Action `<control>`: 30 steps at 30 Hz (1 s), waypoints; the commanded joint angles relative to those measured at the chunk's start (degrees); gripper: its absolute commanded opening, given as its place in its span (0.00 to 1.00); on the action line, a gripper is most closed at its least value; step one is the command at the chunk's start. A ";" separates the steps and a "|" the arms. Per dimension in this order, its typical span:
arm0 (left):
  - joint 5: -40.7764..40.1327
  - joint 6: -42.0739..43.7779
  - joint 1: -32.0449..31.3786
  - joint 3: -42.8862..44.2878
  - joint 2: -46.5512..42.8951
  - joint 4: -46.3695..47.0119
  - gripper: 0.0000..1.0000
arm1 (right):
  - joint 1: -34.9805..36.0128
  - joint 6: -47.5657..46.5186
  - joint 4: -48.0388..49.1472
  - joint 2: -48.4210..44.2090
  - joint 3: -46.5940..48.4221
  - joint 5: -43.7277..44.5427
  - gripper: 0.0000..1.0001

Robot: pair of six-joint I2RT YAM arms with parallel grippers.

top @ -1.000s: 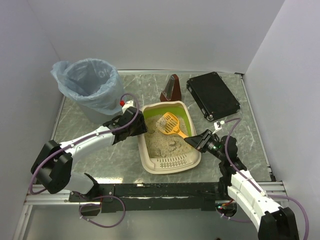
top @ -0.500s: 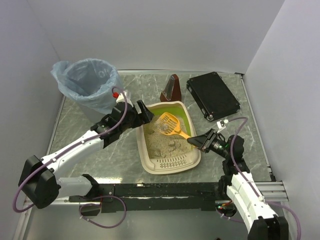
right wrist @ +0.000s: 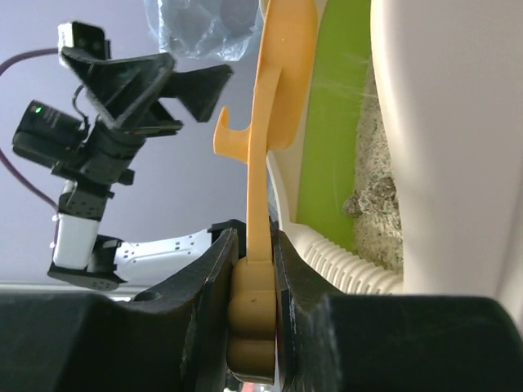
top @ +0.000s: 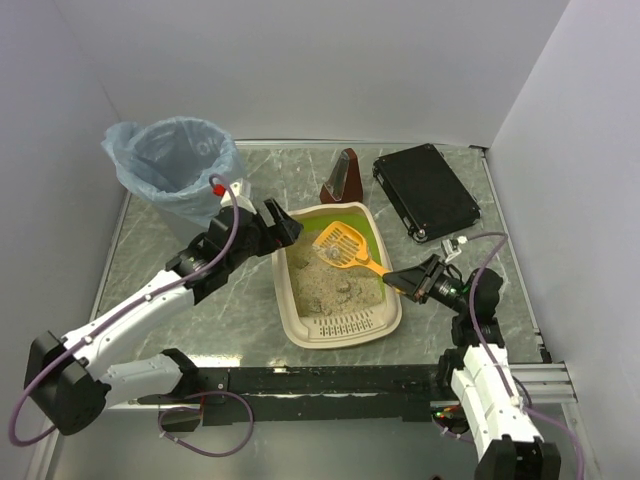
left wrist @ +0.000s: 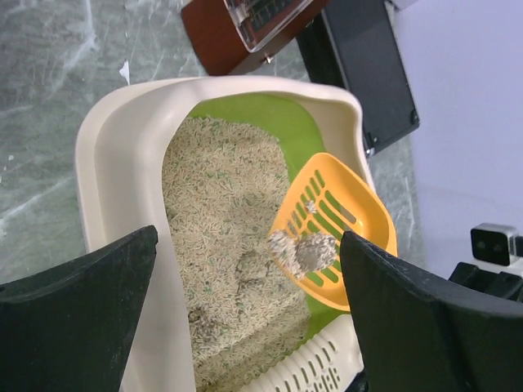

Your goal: Clean the litter box

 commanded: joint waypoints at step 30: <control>-9.13 -0.25 -0.04 4.23 -4.75 -14.64 0.97 | -2.86 -10.08 -12.35 0.54 8.93 -2.88 0.00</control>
